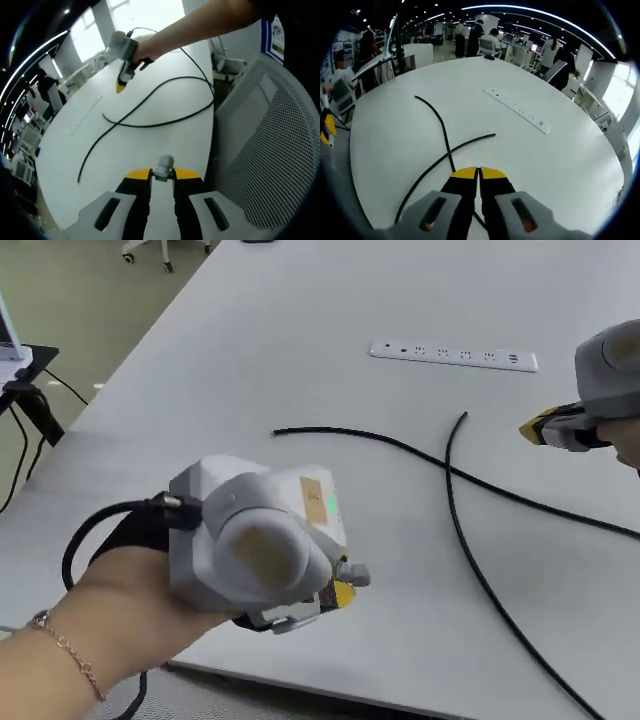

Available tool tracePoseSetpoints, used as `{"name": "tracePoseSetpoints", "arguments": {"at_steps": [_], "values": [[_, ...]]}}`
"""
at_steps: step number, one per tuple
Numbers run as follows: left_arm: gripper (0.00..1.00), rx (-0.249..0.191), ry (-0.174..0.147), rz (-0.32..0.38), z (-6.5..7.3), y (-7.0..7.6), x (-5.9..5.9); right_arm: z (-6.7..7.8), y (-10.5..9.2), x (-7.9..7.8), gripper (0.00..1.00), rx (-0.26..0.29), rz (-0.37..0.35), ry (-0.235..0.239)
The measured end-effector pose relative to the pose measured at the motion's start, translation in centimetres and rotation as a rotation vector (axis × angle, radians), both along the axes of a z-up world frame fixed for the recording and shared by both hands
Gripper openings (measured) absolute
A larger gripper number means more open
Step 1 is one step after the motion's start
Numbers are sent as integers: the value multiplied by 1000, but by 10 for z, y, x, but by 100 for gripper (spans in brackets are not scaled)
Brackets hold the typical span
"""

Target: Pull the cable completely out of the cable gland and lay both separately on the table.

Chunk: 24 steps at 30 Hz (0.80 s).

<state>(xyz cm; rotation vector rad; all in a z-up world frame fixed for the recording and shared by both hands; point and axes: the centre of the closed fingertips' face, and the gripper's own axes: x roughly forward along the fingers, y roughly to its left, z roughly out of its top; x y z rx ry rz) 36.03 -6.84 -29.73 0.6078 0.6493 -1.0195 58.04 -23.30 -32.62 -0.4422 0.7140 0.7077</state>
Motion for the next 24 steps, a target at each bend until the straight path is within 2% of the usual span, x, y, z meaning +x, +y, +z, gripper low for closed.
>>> {"name": "tracePoseSetpoints", "arguments": {"at_steps": [2, 6, 11, 13, 17, 18, 20, 24], "values": [[17, -22, 27, -2, -2, -4, 4, 4, 0, -8, 0, 4, 14, -5], [17, -34, 39, -17, -10, -10, 18, 21, 0, -32, 0, 30, 36, -25], [17, -20, 74, -41, -32, -17, 35, 39, -3, -67, 4, 48, 49, -47], [17, -17, 106, -49, -40, -19, 36, 42, -5, -79, 5, 56, 52, -44], [18, -31, 132, -54, -61, -27, 45, 49, -11, -110, 5, 80, 39, -41], [18, -29, 141, -55, -70, -29, 46, 52, -11, -119, 5, 100, 29, -38], [17, -17, 159, -62, -82, -30, 46, 53, -13, -133, 5, 101, 31, -34], [18, -6, 171, -76, -98, -31, 46, 56, -18, -152, 5, 92, 21, -41]]}}
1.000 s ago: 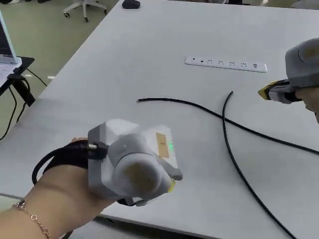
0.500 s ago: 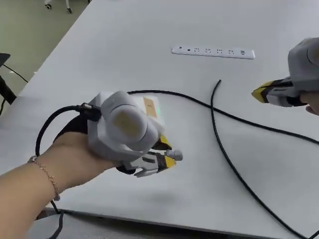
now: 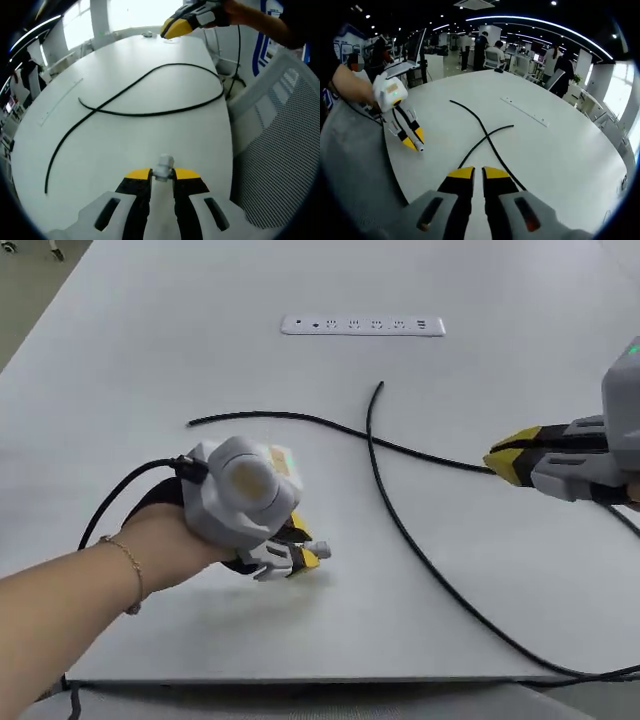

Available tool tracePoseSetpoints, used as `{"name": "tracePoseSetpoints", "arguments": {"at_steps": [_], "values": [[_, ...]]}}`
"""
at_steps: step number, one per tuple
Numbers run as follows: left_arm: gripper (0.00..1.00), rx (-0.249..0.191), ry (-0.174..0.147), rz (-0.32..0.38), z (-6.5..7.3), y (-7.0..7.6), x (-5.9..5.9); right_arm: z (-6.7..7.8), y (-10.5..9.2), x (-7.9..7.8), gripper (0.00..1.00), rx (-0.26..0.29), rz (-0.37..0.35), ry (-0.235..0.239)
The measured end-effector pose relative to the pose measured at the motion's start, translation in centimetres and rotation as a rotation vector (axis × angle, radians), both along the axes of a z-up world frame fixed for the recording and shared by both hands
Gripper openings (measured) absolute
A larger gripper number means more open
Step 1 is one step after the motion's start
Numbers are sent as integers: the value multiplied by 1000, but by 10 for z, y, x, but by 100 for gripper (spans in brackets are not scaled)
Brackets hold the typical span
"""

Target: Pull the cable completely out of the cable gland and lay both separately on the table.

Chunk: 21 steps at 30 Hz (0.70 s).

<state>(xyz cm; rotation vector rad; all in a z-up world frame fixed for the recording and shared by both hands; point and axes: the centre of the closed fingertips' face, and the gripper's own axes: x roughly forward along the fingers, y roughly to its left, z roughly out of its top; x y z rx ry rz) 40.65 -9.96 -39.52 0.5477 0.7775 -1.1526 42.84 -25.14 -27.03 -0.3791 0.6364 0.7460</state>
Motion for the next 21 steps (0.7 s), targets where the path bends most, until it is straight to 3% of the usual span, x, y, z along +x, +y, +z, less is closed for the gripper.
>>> {"name": "tracePoseSetpoints", "arguments": {"at_steps": [3, 7, 12, 15, 17, 21], "values": [[18, -14, -2, 0, -4, -2, 0, 1, -6, -10, 5, -2, -22, 2], [18, 15, -4, -23, -11, 0, 0, 2, -11, -22, 5, 23, -59, 9], [18, 38, -3, -37, -16, 3, -4, -8, -21, -32, 5, 21, -100, 35], [24, 30, 6, -35, -12, 4, -6, -11, -24, -38, 6, 10, -104, 50], [29, 23, -7, -35, -5, 5, -6, -11, -24, -41, 7, 11, -100, 60], [29, 18, -4, -25, 11, 9, -11, -14, -20, -50, 10, 23, -87, 102]]}}
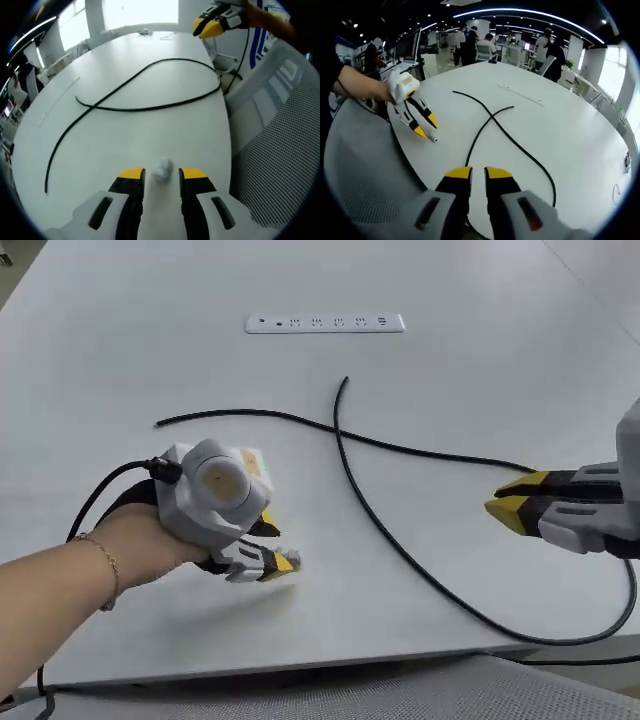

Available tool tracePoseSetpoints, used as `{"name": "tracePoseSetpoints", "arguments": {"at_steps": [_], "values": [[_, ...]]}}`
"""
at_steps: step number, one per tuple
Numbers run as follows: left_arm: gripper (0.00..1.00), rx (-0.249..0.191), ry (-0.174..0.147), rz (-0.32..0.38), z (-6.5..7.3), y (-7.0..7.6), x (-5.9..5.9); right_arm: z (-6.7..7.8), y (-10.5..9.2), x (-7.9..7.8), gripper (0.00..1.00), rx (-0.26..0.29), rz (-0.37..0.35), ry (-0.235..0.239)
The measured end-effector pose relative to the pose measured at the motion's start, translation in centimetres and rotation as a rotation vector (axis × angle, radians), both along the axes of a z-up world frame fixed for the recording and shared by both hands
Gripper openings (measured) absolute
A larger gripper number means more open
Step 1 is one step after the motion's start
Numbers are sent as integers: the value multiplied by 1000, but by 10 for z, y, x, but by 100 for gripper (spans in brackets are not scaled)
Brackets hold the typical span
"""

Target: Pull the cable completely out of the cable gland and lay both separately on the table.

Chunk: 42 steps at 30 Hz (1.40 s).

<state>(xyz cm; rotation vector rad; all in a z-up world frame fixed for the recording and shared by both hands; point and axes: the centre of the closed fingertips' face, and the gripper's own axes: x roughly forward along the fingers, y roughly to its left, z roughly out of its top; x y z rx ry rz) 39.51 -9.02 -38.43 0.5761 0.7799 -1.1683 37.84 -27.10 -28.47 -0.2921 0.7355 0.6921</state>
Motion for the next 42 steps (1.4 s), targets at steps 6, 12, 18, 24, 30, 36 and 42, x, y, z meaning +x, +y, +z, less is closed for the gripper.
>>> {"name": "tracePoseSetpoints", "arguments": {"at_steps": [6, 12, 18, 24, 30, 36, 42], "values": [[34, -111, 56, 24, 40, 4, -24, -8, 15, -17, 15, -12, 72, 68], [38, -152, 77, 51, 73, 26, -49, -14, 36, -39, 21, -16, 177, 144], [38, -176, 42, 164, 97, 55, -66, -9, 47, -55, 24, -28, 230, 181], [33, -188, 18, 270, 110, 81, -81, -5, 56, -85, 30, -27, 284, 234], [40, -219, 41, 369, 119, 100, -92, -5, 59, -104, 34, 10, 283, 297], [41, -208, 50, 434, 110, 115, -104, -3, 61, -109, 37, 85, 204, 314], [44, -281, 68, 568, 107, 126, -105, -4, 55, -101, 40, 177, 62, 306]]}}
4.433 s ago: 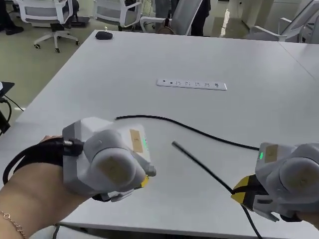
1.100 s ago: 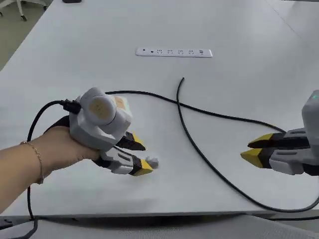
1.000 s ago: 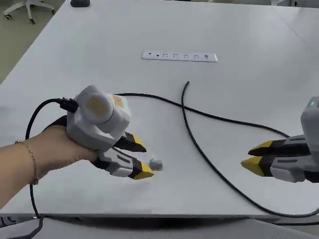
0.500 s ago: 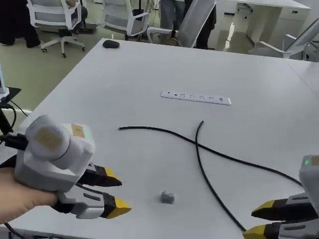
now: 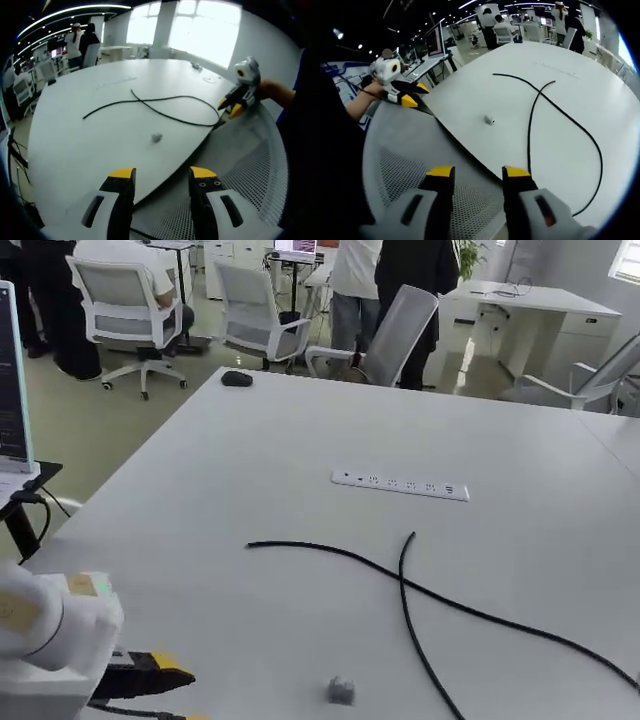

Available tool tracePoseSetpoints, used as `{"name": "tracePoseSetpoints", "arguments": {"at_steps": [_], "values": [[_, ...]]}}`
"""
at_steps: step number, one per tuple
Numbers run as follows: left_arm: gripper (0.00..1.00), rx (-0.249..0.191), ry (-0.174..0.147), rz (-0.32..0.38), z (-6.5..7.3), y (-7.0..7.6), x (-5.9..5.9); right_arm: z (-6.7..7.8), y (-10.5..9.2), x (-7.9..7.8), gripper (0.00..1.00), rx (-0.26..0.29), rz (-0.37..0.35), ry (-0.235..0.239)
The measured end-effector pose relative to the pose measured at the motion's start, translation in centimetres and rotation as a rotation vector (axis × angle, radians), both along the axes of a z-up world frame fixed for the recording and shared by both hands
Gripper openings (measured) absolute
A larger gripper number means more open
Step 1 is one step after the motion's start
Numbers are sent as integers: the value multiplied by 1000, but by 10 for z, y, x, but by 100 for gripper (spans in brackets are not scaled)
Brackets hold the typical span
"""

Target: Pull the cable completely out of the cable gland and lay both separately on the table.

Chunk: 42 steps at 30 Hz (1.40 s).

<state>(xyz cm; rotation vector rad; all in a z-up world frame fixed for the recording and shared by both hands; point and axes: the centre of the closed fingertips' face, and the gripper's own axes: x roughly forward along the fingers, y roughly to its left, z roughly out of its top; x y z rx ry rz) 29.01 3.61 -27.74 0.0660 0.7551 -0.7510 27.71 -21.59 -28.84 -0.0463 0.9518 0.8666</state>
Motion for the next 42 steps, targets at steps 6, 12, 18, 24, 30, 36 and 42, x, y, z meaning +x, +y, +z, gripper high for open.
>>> {"name": "tracePoseSetpoints", "arguments": {"at_steps": [6, 12, 18, 24, 30, 36, 42], "values": [[49, 21, -8, 75, -6, 10, 5, -2, -13, 10, 43, 14, -123, -26], [49, 76, -22, 130, -16, 23, 11, -4, -14, 13, 46, 42, -183, -23], [51, 64, -17, 154, -19, 24, 11, -11, -11, 13, 47, 36, -202, -15], [51, 49, -33, 196, -16, 30, 16, -19, -9, 9, 49, -12, -173, -15], [54, 43, -23, 220, -19, 33, 19, -26, -7, 5, 49, -31, -162, -5], [55, 82, -34, 220, -20, 36, 19, -26, -6, 5, 49, -34, -154, -5], [52, 83, -35, 223, -20, 36, 19, -26, -4, 3, 49, -27, -137, -2]]}}
